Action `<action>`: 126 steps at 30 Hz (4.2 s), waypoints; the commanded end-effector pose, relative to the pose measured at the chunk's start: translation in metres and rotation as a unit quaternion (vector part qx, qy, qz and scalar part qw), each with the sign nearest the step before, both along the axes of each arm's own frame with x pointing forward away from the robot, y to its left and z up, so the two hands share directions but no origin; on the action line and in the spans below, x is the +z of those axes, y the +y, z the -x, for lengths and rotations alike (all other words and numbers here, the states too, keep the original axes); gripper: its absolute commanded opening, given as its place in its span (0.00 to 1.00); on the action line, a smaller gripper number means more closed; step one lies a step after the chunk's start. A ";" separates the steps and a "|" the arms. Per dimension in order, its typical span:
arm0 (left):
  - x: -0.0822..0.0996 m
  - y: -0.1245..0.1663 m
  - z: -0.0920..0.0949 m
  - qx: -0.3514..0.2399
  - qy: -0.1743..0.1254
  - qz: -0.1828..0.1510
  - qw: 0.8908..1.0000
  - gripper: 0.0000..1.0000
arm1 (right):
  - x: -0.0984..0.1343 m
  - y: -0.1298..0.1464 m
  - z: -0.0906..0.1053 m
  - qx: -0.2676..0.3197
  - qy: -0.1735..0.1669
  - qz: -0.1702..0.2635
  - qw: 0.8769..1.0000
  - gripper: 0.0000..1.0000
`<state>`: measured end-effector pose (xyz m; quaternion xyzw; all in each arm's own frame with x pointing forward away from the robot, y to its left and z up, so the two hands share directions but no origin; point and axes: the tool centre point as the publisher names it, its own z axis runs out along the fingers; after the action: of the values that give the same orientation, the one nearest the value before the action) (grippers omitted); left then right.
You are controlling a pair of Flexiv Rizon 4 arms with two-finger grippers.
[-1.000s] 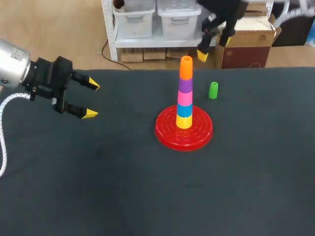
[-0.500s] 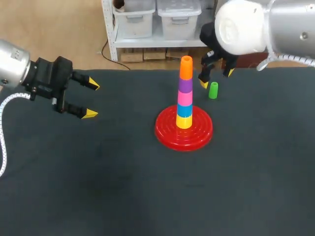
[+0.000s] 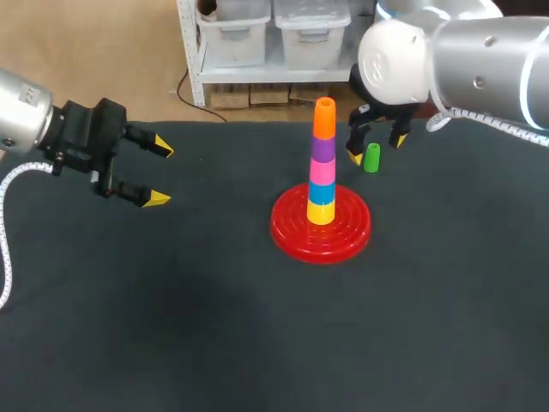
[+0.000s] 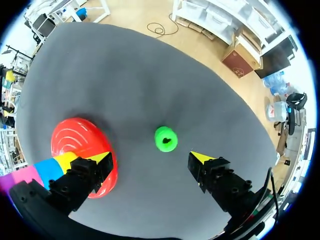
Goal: Pick up and stack the cylinders on the red base in this order: pink,purple,orange,green
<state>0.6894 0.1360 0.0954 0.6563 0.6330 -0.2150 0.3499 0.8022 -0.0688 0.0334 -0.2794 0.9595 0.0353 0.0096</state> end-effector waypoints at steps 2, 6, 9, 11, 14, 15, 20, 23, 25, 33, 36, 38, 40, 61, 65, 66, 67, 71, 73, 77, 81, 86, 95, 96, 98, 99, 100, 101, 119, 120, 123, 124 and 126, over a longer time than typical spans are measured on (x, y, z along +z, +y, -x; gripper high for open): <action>-0.001 0.000 0.001 0.001 -0.002 0.001 1.000 1.00 | -0.003 -0.003 -0.015 0.004 0.022 0.012 1.000 1.00; -0.001 0.000 0.001 0.001 -0.002 0.001 1.000 1.00 | -0.004 -0.006 -0.021 0.006 0.024 0.016 1.000 1.00; -0.001 0.000 0.001 0.001 -0.002 0.001 1.000 1.00 | -0.003 -0.004 -0.025 0.008 0.024 0.019 1.000 1.00; -0.001 0.000 0.001 0.001 -0.002 0.001 1.000 1.00 | -0.004 -0.003 -0.028 0.009 0.024 0.019 0.999 1.00; -0.001 0.000 0.001 0.001 -0.002 0.001 1.000 1.00 | -0.006 -0.002 -0.031 0.009 0.024 0.021 0.999 0.98; -0.001 0.000 0.001 0.001 -0.002 0.001 1.000 1.00 | -0.007 -0.002 -0.032 0.009 0.025 0.022 0.999 0.97; -0.001 0.000 0.001 0.001 -0.002 0.001 1.000 1.00 | -0.012 -0.003 -0.035 0.011 0.033 0.028 0.999 0.87; -0.001 0.000 0.001 0.001 -0.002 0.001 1.000 1.00 | -0.014 -0.005 -0.035 0.011 0.035 0.030 0.999 0.82; -0.001 0.000 0.001 0.001 -0.002 0.001 1.000 1.00 | -0.014 -0.007 -0.035 0.010 0.035 0.031 0.999 0.76; -0.001 0.000 0.001 0.001 -0.002 0.001 1.000 1.00 | -0.016 -0.008 -0.039 0.014 0.033 0.037 0.999 0.70; -0.001 0.000 0.001 0.001 -0.002 0.001 1.000 1.00 | -0.015 -0.007 -0.041 0.016 0.033 0.038 0.999 0.67; -0.001 0.000 0.001 0.001 -0.002 0.001 1.000 1.00 | -0.016 -0.007 -0.042 0.016 0.032 0.038 0.999 0.66; -0.001 0.000 0.001 0.001 -0.002 0.001 1.000 1.00 | -0.016 -0.007 -0.043 0.017 0.032 0.038 0.999 0.65; -0.001 0.000 0.001 0.001 -0.002 0.001 1.000 1.00 | 0.080 0.001 -0.012 0.068 -0.069 0.027 0.995 0.00; -0.001 0.000 0.001 0.001 -0.002 0.001 1.000 1.00 | 0.132 0.012 0.009 0.115 -0.095 0.029 0.988 0.00; -0.001 0.000 0.001 0.001 -0.002 0.001 1.000 1.00 | 0.146 0.016 0.015 0.128 -0.103 0.033 0.986 0.00; -0.001 0.000 0.001 0.001 -0.002 0.001 1.000 1.00 | 0.159 0.020 0.022 0.144 -0.109 0.033 0.983 0.00; -0.001 0.000 0.001 0.001 -0.002 0.001 1.000 1.00 | 0.205 0.034 0.047 0.179 -0.129 0.034 0.975 0.00; -0.001 0.000 0.001 0.001 -0.002 0.001 1.000 1.00 | 0.224 0.040 0.062 0.192 -0.133 0.037 0.972 0.00; -0.001 0.000 0.001 0.001 -0.002 0.001 1.000 1.00 | 0.251 0.051 0.086 0.205 -0.148 0.030 0.967 0.00; -0.001 0.000 0.001 0.001 -0.002 0.001 1.000 1.00 | 0.264 0.064 0.108 0.219 -0.150 0.031 0.964 0.00; -0.001 0.000 0.001 0.001 -0.002 0.001 1.000 1.00 | 0.268 0.079 0.125 0.230 -0.151 0.027 0.961 0.00; -0.001 0.000 0.001 0.001 -0.002 0.001 1.000 1.00 | 0.256 0.094 0.129 0.240 -0.145 0.013 0.960 0.00; -0.001 0.000 0.001 0.001 -0.002 0.001 1.000 1.00 | 0.255 0.095 0.129 0.241 -0.144 0.012 0.960 0.00; -0.001 0.000 0.001 0.001 -0.002 0.001 1.000 1.00 | 0.254 0.098 0.128 0.245 -0.145 0.010 0.959 0.00; -0.001 0.000 0.001 0.001 -0.002 0.001 1.000 1.00 | 0.254 0.099 0.128 0.247 -0.143 0.009 0.958 0.00; -0.001 0.000 0.001 0.001 -0.002 0.001 1.000 1.00 | 0.253 0.100 0.128 0.249 -0.142 0.008 0.958 0.00; -0.001 0.000 0.001 0.001 -0.002 0.001 1.000 1.00 | 0.252 0.102 0.128 0.252 -0.140 0.007 0.957 0.00; -0.001 0.000 0.001 0.001 -0.002 0.001 1.000 1.00 | 0.232 0.104 0.119 0.262 -0.114 0.013 0.958 0.00; -0.001 0.000 0.001 0.001 -0.002 0.001 1.000 1.00 | 0.232 0.102 0.118 0.261 -0.114 0.015 0.959 0.00; -0.001 0.000 0.001 0.001 -0.002 0.001 1.000 1.00 | 0.235 0.099 0.115 0.258 -0.114 0.019 0.959 0.00; -0.001 0.000 0.001 0.001 -0.002 0.001 1.000 1.00 | 0.236 0.099 0.114 0.257 -0.114 0.020 0.959 0.00; -0.001 0.000 0.001 0.001 -0.002 0.001 1.000 1.00 | 0.236 0.098 0.113 0.258 -0.109 0.021 0.960 0.00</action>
<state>0.6894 0.1360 0.0954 0.6563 0.6330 -0.2150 0.3499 0.6913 0.0334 0.2710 -0.5182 0.8522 -0.0364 0.0625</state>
